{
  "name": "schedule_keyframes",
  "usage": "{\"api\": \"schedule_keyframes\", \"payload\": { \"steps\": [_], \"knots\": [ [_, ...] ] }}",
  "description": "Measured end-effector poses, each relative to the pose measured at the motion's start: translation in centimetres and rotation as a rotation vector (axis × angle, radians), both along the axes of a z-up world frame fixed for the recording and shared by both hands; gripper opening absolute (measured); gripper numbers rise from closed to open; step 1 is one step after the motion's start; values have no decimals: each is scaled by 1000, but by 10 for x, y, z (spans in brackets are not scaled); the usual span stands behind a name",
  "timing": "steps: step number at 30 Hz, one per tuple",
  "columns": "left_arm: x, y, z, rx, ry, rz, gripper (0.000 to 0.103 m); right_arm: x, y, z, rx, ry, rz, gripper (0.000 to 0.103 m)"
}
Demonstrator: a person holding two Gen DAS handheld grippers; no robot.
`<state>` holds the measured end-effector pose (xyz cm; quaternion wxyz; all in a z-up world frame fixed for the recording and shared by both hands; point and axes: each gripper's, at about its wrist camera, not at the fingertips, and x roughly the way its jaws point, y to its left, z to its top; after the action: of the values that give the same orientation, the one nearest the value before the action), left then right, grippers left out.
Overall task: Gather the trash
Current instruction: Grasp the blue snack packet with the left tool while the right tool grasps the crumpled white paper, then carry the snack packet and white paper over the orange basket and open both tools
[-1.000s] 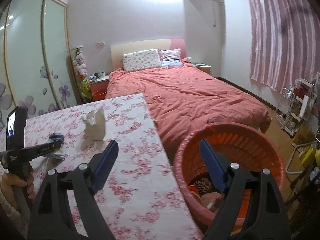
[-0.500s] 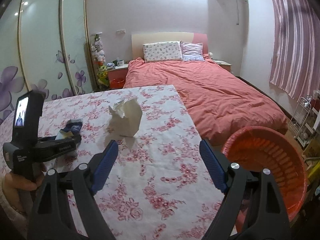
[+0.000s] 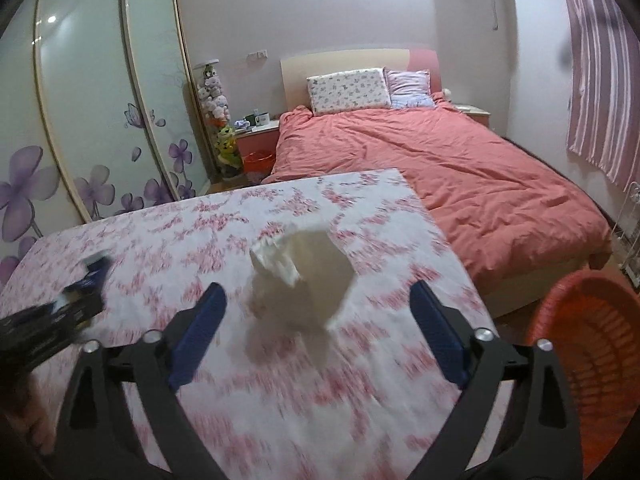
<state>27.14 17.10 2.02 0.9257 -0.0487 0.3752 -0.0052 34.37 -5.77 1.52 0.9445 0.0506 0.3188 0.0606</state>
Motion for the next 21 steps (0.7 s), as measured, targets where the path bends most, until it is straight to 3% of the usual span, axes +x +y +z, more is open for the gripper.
{"api": "schedule_keyframes", "payload": {
  "steps": [5,6,7,8,10,13,21],
  "knots": [
    [1,3,4,-5,-9,-10,35,36,23,-19,-69,62,11,94],
    [2,3,4,-5,-10,-11,35,42,26,-23,-82,87,19,89],
    [3,3,3,-7,-9,-11,35,47,28,-27,-76,115,37,75],
    [4,3,3,-10,-8,-10,35,50,28,-30,-73,139,42,68],
    [5,4,2,-15,-6,-8,35,51,27,-32,-60,162,55,39],
    [6,2,3,-24,-5,-6,35,39,22,-27,-48,147,61,35],
    [-6,-15,19,-26,-37,-27,35,-20,-11,14,20,35,35,34]
  ]
}}
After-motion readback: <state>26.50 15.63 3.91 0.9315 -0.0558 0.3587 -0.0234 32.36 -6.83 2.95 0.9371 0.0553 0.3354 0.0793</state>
